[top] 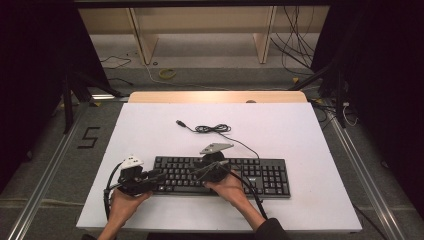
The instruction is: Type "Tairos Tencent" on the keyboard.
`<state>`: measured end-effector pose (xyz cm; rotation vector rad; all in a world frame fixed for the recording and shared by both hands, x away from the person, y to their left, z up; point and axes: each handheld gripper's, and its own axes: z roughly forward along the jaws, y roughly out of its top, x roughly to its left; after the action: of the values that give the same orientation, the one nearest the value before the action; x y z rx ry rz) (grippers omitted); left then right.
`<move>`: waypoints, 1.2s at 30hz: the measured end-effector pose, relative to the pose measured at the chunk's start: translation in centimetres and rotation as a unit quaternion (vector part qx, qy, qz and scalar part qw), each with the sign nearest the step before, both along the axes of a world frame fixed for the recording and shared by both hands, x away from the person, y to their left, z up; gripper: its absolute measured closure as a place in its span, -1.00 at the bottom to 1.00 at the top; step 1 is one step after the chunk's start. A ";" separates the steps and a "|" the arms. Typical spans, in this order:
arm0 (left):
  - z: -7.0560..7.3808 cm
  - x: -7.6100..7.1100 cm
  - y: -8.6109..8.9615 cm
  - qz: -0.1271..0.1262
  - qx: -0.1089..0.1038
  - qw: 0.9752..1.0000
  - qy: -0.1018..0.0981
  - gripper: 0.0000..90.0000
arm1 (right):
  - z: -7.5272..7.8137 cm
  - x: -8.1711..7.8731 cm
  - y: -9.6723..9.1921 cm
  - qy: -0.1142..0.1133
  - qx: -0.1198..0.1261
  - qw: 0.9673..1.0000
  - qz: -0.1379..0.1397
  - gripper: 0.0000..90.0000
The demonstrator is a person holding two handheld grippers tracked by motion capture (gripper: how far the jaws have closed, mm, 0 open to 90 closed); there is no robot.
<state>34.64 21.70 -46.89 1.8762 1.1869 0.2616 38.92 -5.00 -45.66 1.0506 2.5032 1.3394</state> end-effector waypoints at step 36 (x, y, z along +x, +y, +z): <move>-0.7 1.3 -1.4 -0.015 0.030 0.999 0.003 0.94 | 0.9 -1.2 -3.2 -0.011 0.012 1.000 -0.011 -0.18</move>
<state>35.93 20.33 -47.63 1.9457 1.1644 0.2780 37.76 -8.17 -44.72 1.0577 2.4585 1.3700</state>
